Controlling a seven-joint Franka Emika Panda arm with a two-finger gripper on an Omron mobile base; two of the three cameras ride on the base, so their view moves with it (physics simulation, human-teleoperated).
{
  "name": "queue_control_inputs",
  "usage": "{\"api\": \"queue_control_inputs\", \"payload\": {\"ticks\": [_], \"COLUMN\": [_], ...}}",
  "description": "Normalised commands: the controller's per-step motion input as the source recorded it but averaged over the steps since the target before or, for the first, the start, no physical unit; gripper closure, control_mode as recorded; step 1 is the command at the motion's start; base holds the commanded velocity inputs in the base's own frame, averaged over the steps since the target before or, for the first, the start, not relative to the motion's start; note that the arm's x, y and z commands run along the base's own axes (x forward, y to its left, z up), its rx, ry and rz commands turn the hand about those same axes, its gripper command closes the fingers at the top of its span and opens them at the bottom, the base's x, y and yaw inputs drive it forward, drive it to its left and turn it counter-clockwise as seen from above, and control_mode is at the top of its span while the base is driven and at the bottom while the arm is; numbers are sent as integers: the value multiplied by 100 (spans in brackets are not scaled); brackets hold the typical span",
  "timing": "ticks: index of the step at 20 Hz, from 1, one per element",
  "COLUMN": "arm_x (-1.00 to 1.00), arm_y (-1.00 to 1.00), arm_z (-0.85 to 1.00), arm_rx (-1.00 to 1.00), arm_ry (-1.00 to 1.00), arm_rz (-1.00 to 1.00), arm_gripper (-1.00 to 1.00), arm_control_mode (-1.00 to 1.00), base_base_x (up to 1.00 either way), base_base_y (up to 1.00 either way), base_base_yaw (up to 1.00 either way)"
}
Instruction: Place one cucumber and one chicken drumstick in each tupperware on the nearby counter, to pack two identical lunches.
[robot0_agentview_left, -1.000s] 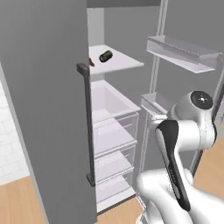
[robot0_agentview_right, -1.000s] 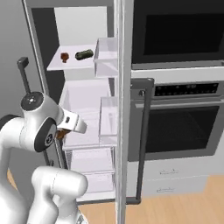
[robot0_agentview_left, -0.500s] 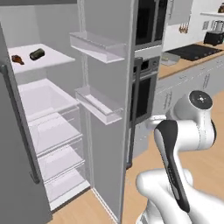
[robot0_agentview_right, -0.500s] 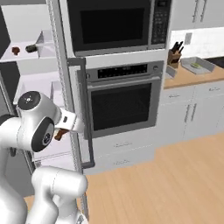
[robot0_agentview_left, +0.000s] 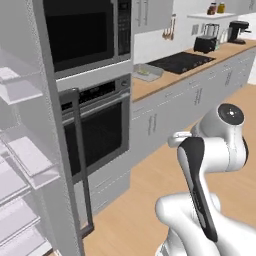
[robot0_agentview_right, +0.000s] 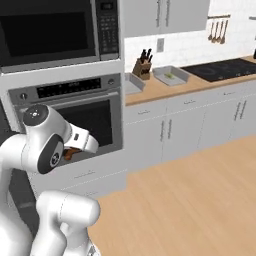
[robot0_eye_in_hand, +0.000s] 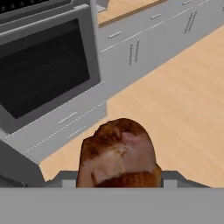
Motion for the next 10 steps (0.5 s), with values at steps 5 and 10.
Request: {"api": "queue_control_inputs", "payload": {"ticks": [5, 10], "arm_x": [0, 0], "arm_y": [0, 0], "arm_z": [0, 0], "arm_rx": [0, 0], "arm_ry": [0, 0], "arm_rz": [0, 0], "arm_gripper": [100, 100], "arm_control_mode": [100, 100], "base_base_x": [100, 100], "base_base_y": [-100, -76], "base_base_yaw": [-2, 0]}}
